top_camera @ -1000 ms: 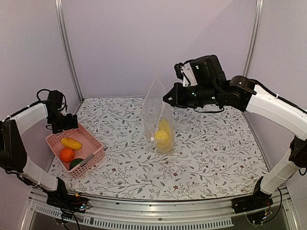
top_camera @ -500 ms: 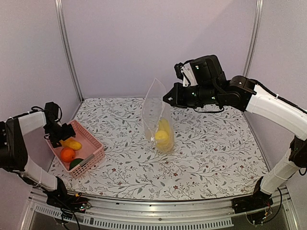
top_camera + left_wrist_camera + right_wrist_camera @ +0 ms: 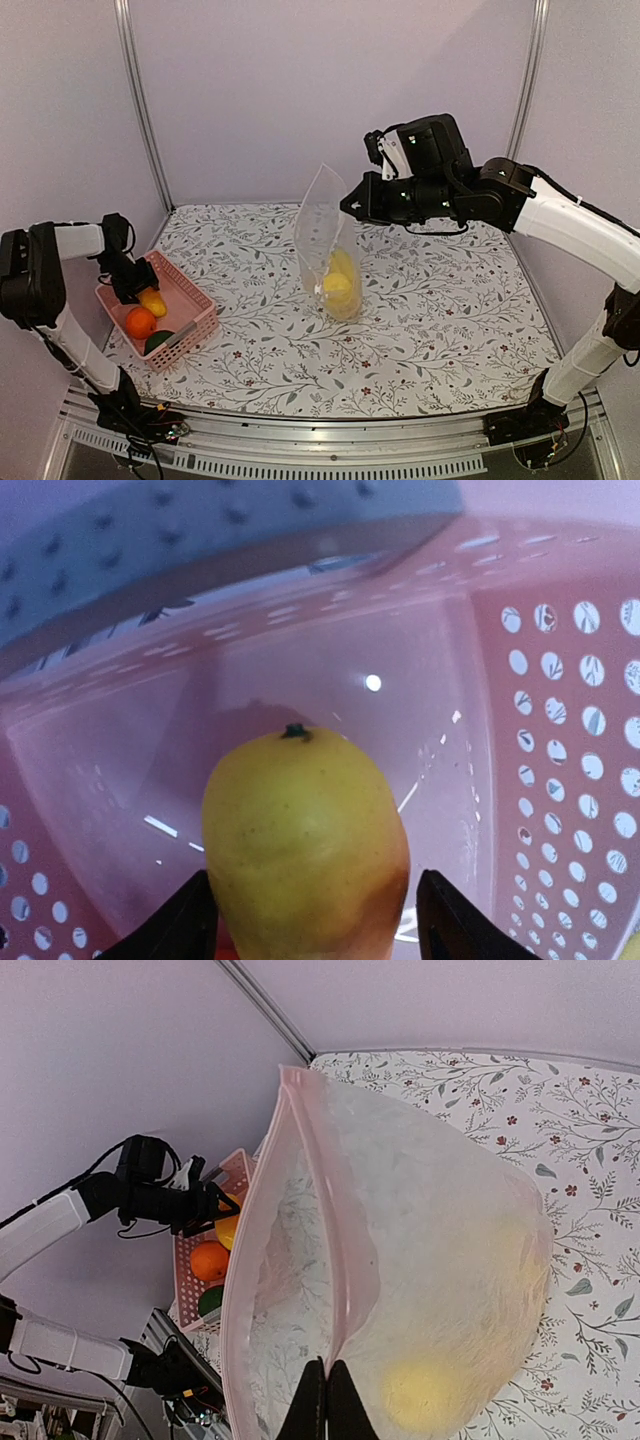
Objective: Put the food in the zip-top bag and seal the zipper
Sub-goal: Pick up the fake fruit from the bin, then place the fake fruit in the zipper food storage bag.
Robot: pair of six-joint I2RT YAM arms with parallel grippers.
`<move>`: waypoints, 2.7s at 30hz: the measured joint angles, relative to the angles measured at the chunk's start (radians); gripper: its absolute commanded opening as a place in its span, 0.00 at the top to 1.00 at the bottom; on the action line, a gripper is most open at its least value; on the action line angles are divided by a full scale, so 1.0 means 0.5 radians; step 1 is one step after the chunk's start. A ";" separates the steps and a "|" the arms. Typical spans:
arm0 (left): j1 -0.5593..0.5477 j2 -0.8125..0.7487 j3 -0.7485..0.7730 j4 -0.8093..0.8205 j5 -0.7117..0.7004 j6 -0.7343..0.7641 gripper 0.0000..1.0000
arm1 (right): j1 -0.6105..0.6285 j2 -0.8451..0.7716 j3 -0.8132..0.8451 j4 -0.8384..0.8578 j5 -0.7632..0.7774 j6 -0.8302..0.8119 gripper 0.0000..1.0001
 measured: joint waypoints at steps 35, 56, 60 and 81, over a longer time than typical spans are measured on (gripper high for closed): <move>-0.191 -0.938 -0.081 0.066 0.152 0.092 0.54 | 0.000 -0.037 -0.011 -0.079 0.049 0.007 1.00; -1.563 -1.071 0.491 0.204 0.603 0.050 0.53 | 0.000 0.026 0.125 -0.195 0.063 -0.002 1.00; -1.839 -0.954 0.655 0.381 0.649 0.023 0.53 | 0.000 0.032 0.147 -0.211 0.062 -0.002 1.00; -2.152 -0.188 1.180 0.531 0.586 0.075 0.52 | 0.000 0.056 0.183 -0.219 0.060 -0.002 1.00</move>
